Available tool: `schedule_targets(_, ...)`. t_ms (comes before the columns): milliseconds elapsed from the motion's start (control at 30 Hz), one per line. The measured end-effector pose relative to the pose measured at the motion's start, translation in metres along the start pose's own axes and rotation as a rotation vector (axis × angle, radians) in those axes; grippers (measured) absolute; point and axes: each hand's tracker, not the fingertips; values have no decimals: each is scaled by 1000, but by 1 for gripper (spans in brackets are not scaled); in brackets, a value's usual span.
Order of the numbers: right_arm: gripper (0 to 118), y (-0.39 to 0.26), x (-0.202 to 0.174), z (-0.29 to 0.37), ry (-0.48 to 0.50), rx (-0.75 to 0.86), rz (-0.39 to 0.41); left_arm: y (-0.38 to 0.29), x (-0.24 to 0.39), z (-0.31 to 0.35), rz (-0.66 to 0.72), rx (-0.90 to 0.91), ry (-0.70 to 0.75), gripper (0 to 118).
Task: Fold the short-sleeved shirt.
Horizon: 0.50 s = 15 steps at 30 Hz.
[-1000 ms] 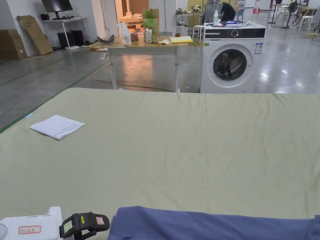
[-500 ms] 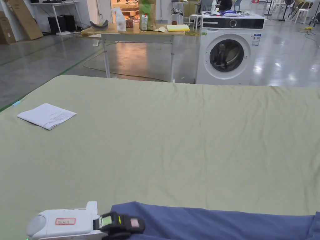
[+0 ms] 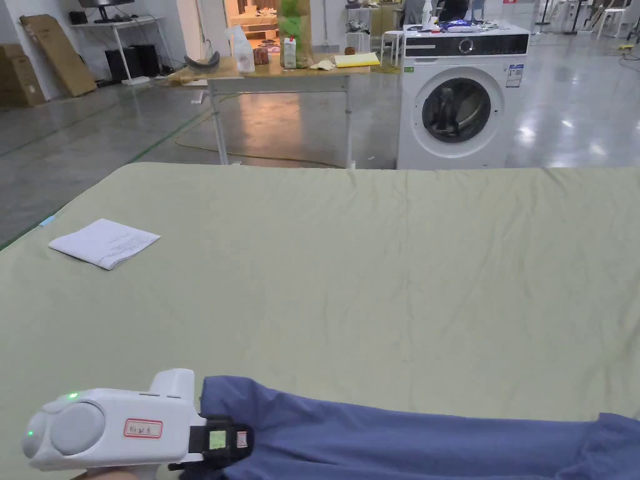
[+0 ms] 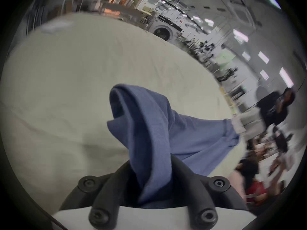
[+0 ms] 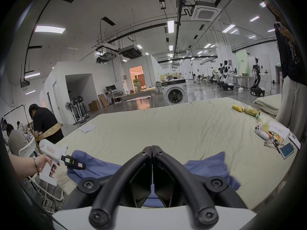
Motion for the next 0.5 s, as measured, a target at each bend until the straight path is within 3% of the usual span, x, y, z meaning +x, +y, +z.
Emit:
schedule_targets(133,0,2,1,9,15,20,2,7,-3,28,-143,-11,398,0)
schedule_targets(200,0,0,3,13,18,24,4,7,7,33,-161,-28,436,0)
schedule_targets(233,0,-4,10,15,18,27,0,7,18,34,-148,-29,395,0)
schedule_targets(333,0,-6,20,19,18,33,-25,9,78,19,-60,-33,80,0)
schedule_targets(433,0,-9,34,25,4,39,-64,11,140,-31,-27,-114,-89,0)
schedule_targets(467,0,-9,37,28,-1,43,-78,10,157,-54,-17,-162,-140,6)
schedule_targets(500,0,-14,47,29,-8,45,-86,8,172,-77,-9,-215,-208,30)
